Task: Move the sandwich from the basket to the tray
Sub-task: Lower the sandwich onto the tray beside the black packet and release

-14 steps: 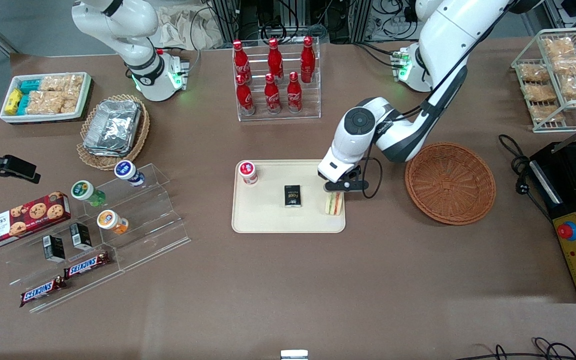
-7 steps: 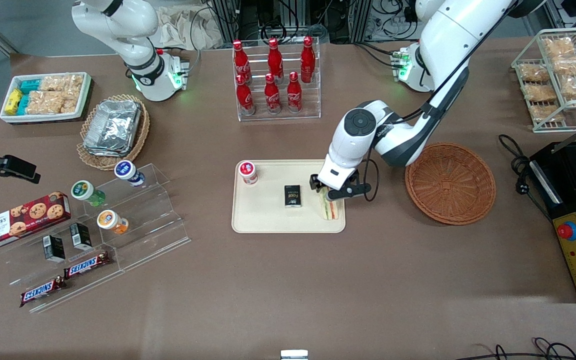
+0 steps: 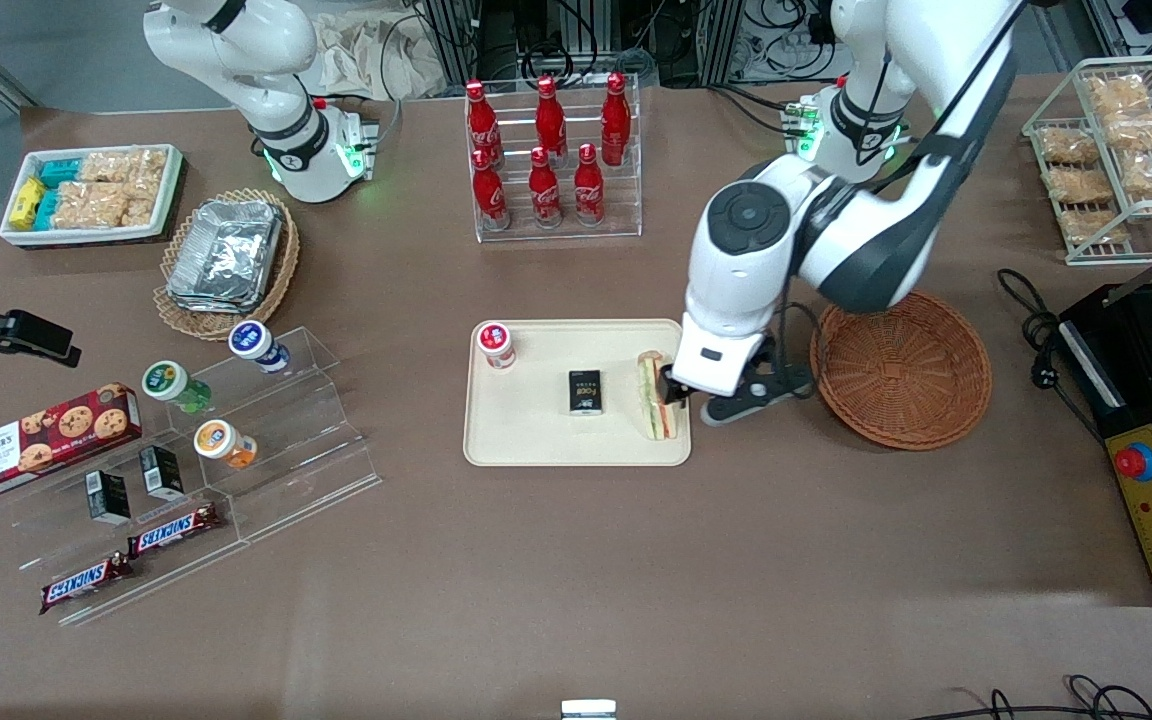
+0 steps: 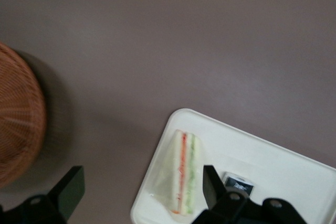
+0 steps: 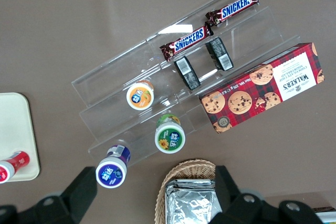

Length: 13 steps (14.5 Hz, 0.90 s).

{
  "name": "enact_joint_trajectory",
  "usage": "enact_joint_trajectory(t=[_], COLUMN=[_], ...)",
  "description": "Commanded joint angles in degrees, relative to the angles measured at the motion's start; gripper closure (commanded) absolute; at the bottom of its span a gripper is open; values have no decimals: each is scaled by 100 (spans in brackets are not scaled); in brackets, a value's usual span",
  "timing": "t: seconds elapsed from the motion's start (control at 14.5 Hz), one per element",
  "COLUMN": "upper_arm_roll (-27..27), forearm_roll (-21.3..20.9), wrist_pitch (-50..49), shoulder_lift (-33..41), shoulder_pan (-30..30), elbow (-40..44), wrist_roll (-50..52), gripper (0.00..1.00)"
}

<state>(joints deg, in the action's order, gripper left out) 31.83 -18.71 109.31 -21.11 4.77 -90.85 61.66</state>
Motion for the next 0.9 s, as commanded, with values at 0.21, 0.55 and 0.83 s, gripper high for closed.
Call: enact_joint_trajectory(t=[0.21, 0.55, 0.83], upper_arm_roll=[-2380, -3401, -3631], forearm_roll=[1685, 1695, 1660], wrist_pitch=[-920, -1209, -1536], shoulder_lift=[1861, 3051, 2849], shoulder_pan=[691, 621, 595], elbow=[-554, -1454, -1023], wrist_roll=[-3198, -5863, -6236], gripper=[0, 0, 0])
